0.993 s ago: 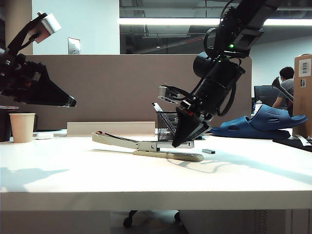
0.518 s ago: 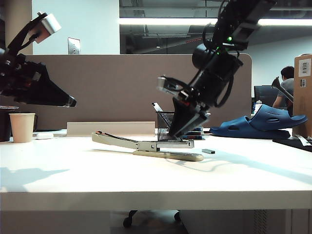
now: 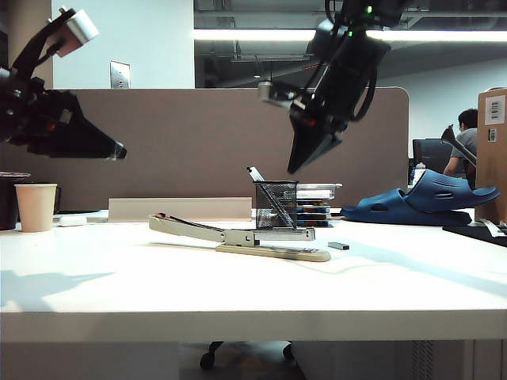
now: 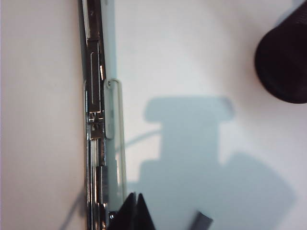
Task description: Pick up a set of staples and put them into the open stapler.
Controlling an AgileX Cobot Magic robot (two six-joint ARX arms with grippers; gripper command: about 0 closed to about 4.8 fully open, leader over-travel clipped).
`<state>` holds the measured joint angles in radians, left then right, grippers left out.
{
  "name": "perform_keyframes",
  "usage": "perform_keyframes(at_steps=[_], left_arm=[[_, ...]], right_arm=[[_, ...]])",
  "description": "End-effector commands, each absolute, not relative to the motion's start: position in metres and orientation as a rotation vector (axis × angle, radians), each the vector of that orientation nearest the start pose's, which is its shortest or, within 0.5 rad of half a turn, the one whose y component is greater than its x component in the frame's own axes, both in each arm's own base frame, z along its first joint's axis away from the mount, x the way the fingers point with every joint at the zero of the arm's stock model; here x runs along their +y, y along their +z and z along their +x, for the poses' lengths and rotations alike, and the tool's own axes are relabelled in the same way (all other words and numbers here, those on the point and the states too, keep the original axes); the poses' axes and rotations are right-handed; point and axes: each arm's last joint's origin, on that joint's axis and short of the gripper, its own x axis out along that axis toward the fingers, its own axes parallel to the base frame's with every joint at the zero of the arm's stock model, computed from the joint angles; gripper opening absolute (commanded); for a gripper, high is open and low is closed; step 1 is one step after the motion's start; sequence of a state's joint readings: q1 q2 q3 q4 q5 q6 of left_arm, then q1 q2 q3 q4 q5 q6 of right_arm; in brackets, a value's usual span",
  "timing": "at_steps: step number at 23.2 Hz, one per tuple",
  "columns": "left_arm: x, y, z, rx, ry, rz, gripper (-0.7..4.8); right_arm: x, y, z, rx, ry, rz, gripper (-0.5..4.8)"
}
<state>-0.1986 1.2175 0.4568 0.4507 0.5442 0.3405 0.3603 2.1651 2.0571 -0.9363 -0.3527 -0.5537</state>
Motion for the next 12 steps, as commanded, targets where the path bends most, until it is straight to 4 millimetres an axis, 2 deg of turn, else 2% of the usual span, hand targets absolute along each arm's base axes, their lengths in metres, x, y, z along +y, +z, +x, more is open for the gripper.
perform_keyframes(at_steps=[1, 4, 7, 12], left_arm=[[-0.059, 0.206, 0.232, 0.112, -0.647, 0.304, -0.05], [-0.055, 0.212, 0.236, 0.074, -0.487, 0.327, -0.05], [-0.054, 0.216, 0.237, 0.047, -0.437, 0.281, -0.05], [-0.054, 0.229, 0.237, -0.071, -0.409, 0.225, -0.05]], right_arm=[[0.164, 0.309, 0.424, 0.8, 0.859, -0.448, -0.09], [0.144, 0.349, 0.413, 0.701, 0.782, -0.389, -0.09], [0.121, 0.385, 0.397, 0.628, 0.72, -0.349, -0.09], [0.077, 0.449, 0.352, 0.495, 0.537, -0.312, -0.09]])
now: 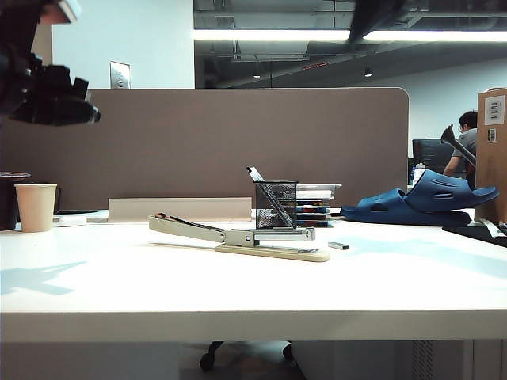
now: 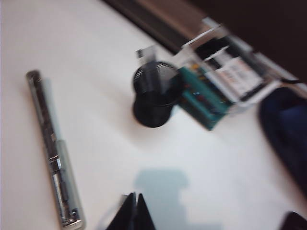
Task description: Pick up a set of staples and put them into the open stapler.
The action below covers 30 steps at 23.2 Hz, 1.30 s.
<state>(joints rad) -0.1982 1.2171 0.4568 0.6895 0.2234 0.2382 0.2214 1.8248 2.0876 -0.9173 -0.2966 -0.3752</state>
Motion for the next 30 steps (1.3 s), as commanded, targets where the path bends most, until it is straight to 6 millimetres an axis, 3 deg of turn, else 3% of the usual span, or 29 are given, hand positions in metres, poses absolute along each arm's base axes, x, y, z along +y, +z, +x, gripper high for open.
perform_keyframes(at_steps=[1, 6, 11, 17, 20, 25, 30], left_arm=[[-0.053, 0.232, 0.238, -0.092, -0.388, 0.224, -0.05], [-0.046, 0.245, 0.24, -0.136, -0.23, 0.216, -0.05], [-0.034, 0.247, 0.242, -0.141, -0.184, 0.219, -0.05], [-0.015, 0.256, 0.238, -0.165, -0.122, 0.09, -0.05], [-0.013, 0.27, 0.227, -0.224, -0.219, 0.065, -0.05], [-0.016, 0.28, 0.205, -0.181, -0.349, 0.071, -0.05], [-0.015, 0.288, 0.189, -0.168, -0.319, 0.067, -0.05]], right_arm=[[0.071, 0.456, 0.345, 0.479, 0.509, -0.31, -0.09], [0.04, 0.494, 0.302, 0.389, 0.391, -0.279, -0.09], [0.019, 0.504, 0.274, 0.386, 0.324, -0.263, -0.09], [0.001, 0.481, 0.242, 0.407, 0.252, -0.219, -0.09], [-0.009, 0.463, 0.223, 0.405, 0.211, -0.185, -0.09], [-0.01, 0.43, 0.198, 0.399, 0.186, -0.158, -0.09], [-0.008, 0.395, 0.169, 0.364, 0.171, -0.1, -0.09]])
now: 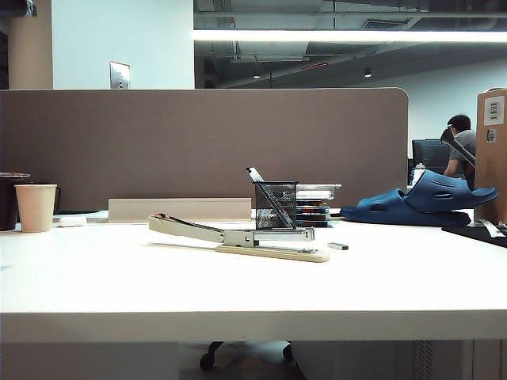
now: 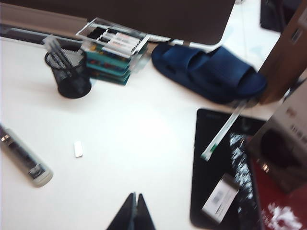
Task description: Pick up a set of staples and put them into the open stapler.
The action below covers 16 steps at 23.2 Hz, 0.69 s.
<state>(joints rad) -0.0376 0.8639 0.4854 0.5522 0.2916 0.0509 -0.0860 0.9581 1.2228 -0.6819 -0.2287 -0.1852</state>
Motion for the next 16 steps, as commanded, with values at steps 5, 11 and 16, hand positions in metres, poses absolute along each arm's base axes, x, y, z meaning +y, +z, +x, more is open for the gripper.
perform_keyframes(at_steps=[5, 11, 16], left_arm=[[-0.014, 0.288, 0.181, -0.14, -0.293, 0.063, -0.05], [-0.013, 0.284, 0.177, -0.073, -0.273, 0.054, -0.05], [-0.012, 0.274, 0.167, -0.049, -0.258, 0.049, -0.05]], right_arm=[[-0.005, 0.354, 0.134, 0.353, 0.159, -0.098, -0.09], [-0.002, 0.315, 0.1, 0.298, 0.145, -0.05, -0.09], [-0.001, 0.289, 0.085, 0.272, 0.135, -0.029, -0.09]])
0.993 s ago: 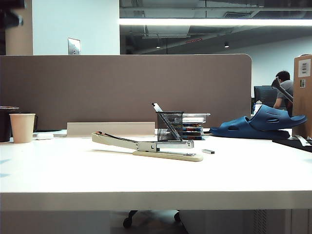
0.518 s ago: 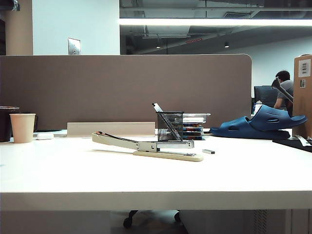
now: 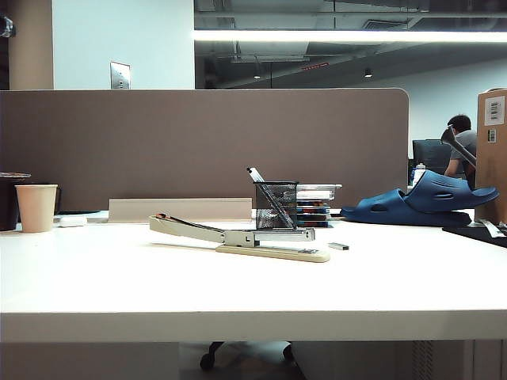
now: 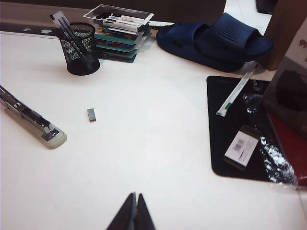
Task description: Pick up a set of staples and put them into the open stapler.
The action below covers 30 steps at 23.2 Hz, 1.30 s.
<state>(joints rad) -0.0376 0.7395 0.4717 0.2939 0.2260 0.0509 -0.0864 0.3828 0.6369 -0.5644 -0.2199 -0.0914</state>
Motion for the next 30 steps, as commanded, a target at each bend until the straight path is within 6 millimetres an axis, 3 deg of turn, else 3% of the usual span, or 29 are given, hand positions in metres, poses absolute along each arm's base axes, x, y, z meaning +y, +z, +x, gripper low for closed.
perform_keyframes(at_steps=[1, 8, 12, 17, 30], left_arm=[[-0.012, 0.271, 0.161, -0.059, -0.259, 0.048, -0.05], [-0.011, 0.261, 0.128, -0.077, -0.255, 0.052, -0.05], [-0.011, 0.255, 0.118, -0.103, -0.255, 0.045, -0.05], [-0.01, 0.248, 0.102, -0.132, -0.256, 0.03, -0.05], [-0.008, 0.222, 0.081, -0.169, -0.223, 0.012, -0.05]], right_arm=[[-0.001, 0.285, 0.082, 0.265, 0.123, -0.032, -0.09], [-0.001, 0.263, 0.074, 0.225, 0.117, 0.005, -0.09], [0.0, 0.264, 0.069, 0.145, 0.114, 0.001, -0.09], [0.0, 0.246, 0.068, 0.092, 0.112, 0.053, -0.09], [-0.001, 0.216, 0.077, 0.025, 0.112, 0.085, -0.09]])
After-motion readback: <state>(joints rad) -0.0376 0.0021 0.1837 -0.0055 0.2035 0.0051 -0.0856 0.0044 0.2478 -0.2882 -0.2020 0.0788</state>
